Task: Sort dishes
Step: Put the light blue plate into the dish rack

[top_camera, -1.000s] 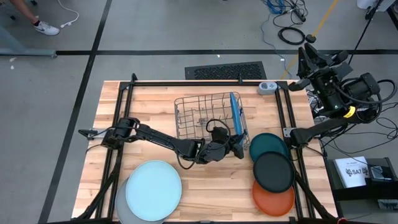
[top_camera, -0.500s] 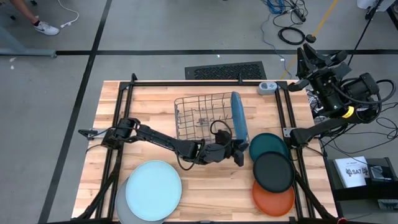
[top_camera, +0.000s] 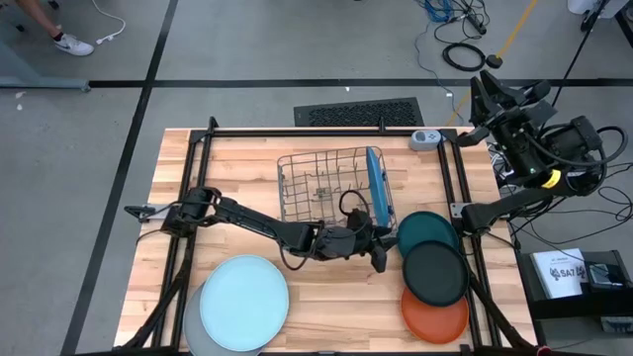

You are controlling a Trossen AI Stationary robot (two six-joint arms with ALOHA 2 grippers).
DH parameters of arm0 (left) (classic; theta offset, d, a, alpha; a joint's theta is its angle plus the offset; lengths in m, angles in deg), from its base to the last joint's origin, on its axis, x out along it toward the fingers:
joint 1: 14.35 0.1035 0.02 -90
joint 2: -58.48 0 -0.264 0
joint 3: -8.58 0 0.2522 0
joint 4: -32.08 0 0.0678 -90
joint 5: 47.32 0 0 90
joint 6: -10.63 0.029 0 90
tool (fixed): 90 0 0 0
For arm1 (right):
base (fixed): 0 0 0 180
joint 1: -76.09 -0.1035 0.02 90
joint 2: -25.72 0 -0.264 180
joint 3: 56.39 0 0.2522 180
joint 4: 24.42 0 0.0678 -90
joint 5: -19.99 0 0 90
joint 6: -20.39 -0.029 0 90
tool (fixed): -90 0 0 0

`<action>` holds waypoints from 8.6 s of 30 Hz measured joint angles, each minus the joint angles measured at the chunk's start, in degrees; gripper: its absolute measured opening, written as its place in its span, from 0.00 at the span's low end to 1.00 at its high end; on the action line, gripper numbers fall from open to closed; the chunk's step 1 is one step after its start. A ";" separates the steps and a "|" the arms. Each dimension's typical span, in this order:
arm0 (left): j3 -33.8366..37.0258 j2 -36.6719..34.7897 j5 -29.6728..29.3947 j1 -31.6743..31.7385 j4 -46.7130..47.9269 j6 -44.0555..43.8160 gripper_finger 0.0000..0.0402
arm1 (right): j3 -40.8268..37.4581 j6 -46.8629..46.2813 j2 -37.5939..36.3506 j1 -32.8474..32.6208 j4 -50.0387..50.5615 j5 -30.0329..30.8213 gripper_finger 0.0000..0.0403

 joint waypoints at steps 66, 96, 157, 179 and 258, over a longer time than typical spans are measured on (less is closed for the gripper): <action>20.92 -24.75 6.09 -23.52 87.79 0.72 0.45 | 0.02 -13.60 0.68 0.00 17.40 -0.24 0.24; 33.75 -25.23 24.40 -6.55 66.05 26.20 0.45 | 0.01 -14.34 2.77 0.00 18.03 -0.28 0.24; 37.11 -25.03 33.97 -4.37 63.95 30.73 0.03 | 0.02 -14.95 2.73 -0.01 19.04 -0.28 0.24; 23.91 -24.85 26.24 -4.40 79.91 33.46 0.00 | 0.02 -14.93 2.73 -0.01 19.02 -0.26 0.24; -20.71 -23.81 11.45 15.83 55.20 111.37 0.00 | 0.02 -17.52 2.73 -0.02 25.58 1.63 0.24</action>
